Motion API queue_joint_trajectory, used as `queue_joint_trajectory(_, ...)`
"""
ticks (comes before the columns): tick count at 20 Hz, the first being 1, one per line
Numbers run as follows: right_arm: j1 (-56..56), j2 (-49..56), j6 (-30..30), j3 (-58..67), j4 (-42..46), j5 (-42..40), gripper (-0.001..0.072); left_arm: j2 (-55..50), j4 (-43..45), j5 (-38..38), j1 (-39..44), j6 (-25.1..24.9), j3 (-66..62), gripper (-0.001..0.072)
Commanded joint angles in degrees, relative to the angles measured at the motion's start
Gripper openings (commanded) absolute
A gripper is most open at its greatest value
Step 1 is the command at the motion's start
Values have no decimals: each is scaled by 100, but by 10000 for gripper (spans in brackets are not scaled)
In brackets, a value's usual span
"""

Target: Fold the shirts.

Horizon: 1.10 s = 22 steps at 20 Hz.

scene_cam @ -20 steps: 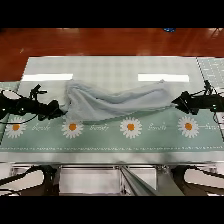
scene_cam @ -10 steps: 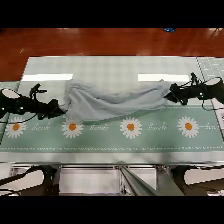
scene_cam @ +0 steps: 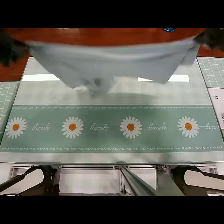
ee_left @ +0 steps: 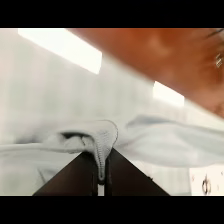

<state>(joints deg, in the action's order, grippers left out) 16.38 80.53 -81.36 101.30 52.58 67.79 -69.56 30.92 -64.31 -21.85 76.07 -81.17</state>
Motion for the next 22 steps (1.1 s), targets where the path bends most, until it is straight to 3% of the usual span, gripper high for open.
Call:
queue_joint_trajectory(1,-7,-962,0,992,378,240,24,487,-402,15,-225,-17,-1539,21)
queue_joint_trajectory(5,-7,-2334,-7,1005,1080,442,24,1436,24,-2,-494,-20,-1917,21)
queue_joint_trajectory(9,-7,-3316,-203,870,1860,1449,24,2430,1593,-704,-570,-4,-1882,21)
queue_joint_trajectory(11,-7,-3891,-396,254,2192,1519,24,2951,2339,-798,-555,205,-1473,21)
queue_joint_trajectory(16,-7,-5047,-595,-2306,2295,1530,24,3982,2977,-1021,-103,549,984,21)
queue_joint_trajectory(19,-7,-4955,-579,-3681,1976,1296,24,3936,2951,-1119,264,741,2747,21)
queue_joint_trajectory(22,-7,-4288,-203,-4743,1318,496,24,3403,2728,-691,470,774,4061,21)
